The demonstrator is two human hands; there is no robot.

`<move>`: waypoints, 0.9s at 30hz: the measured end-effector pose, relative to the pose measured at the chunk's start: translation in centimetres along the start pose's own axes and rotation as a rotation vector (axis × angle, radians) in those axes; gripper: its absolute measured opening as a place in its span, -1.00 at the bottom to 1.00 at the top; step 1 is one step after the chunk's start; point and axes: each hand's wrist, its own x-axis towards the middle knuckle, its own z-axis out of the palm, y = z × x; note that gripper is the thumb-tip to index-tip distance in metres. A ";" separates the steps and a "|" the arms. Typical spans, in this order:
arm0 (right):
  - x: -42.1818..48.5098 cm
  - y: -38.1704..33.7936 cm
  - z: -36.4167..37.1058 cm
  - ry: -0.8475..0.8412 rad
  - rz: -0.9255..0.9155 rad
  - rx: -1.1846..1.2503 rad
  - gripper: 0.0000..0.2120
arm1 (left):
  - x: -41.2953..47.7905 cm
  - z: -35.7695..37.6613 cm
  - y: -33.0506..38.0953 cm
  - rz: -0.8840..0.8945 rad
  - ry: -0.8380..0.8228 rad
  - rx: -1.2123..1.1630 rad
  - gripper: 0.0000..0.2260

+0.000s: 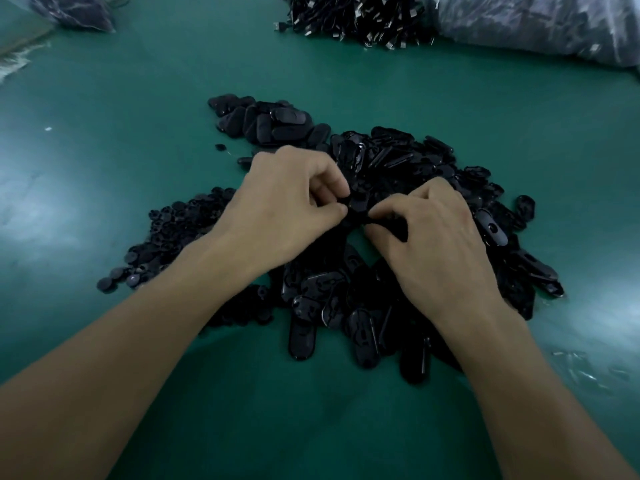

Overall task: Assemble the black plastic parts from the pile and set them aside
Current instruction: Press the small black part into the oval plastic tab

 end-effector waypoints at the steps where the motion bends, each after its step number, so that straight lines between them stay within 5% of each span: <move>1: 0.0 0.0 0.0 0.002 -0.001 0.002 -0.79 | -0.2 0.0 -0.1 -0.001 -0.001 0.025 -0.88; 9: 0.2 -0.1 -0.5 0.171 -0.017 0.210 -0.90 | -0.5 0.2 0.2 0.021 -0.013 0.064 -0.83; 14: 0.4 -0.7 -1.0 0.132 -0.092 0.523 -0.87 | -0.3 -0.2 0.7 -0.017 -0.039 -0.199 -0.75; 19: 0.6 -0.4 -1.0 0.078 -0.029 0.622 -0.79 | 0.0 -0.5 0.7 -0.051 -0.062 -0.395 -0.93; 27: 0.6 -0.3 -1.2 0.082 0.059 0.883 -0.79 | 0.3 -0.8 0.5 -0.208 -0.040 -0.584 -0.94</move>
